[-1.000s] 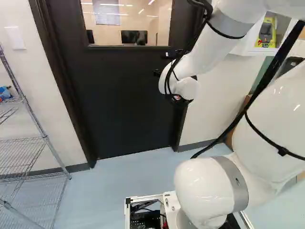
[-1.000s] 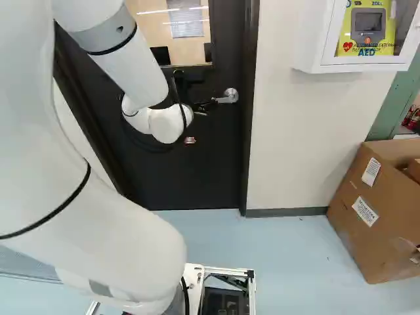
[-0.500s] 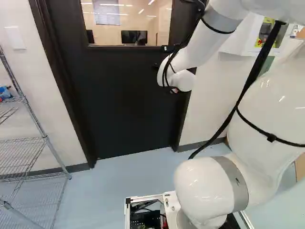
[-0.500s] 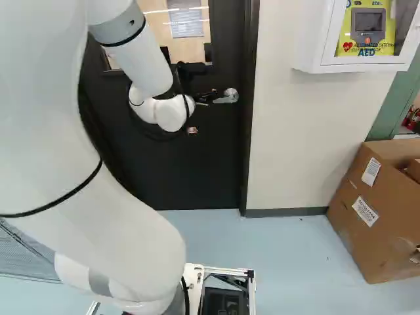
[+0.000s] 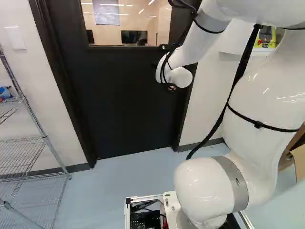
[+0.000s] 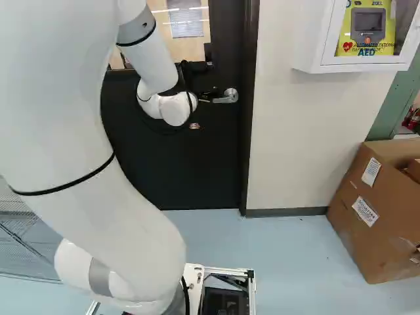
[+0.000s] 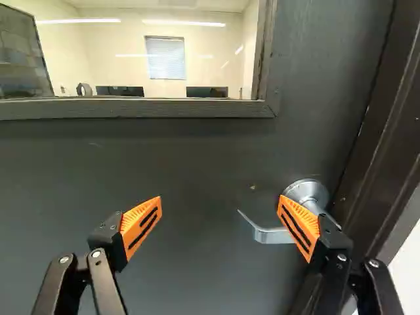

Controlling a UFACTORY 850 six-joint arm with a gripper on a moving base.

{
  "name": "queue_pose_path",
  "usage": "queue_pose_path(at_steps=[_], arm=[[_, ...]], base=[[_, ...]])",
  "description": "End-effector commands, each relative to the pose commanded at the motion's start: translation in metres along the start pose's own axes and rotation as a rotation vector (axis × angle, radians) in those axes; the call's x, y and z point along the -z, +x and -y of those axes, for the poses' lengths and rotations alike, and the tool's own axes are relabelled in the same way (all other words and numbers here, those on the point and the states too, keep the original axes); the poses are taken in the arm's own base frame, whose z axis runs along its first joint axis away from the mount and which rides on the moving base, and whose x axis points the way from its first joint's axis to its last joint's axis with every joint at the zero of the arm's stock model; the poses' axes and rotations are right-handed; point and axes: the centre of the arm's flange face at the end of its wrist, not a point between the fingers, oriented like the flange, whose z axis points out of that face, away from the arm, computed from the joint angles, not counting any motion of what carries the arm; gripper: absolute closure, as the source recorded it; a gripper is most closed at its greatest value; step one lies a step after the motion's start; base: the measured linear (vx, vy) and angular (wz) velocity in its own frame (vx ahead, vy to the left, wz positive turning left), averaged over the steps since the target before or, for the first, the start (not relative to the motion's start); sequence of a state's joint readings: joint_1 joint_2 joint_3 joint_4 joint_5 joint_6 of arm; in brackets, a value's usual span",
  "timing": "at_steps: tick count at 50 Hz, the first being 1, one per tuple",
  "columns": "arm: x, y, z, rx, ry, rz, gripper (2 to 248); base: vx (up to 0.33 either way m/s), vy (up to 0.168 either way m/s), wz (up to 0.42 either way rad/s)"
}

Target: Open the door and move inside

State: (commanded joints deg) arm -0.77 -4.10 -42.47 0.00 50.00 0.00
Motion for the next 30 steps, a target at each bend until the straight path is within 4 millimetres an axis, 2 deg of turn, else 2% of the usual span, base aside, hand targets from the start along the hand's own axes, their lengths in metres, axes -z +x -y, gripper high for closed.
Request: queue_pose_path(at_steps=[14, 30], arm=[[-0.016, -0.006, -0.002, 0.0, -0.004, 0.01, 3], [-0.019, -0.023, -0.002, 0.0, -0.004, 0.043, 3]], base=[[0.0, 0.0, 0.0], [0.0, 0.0, 0.0]])
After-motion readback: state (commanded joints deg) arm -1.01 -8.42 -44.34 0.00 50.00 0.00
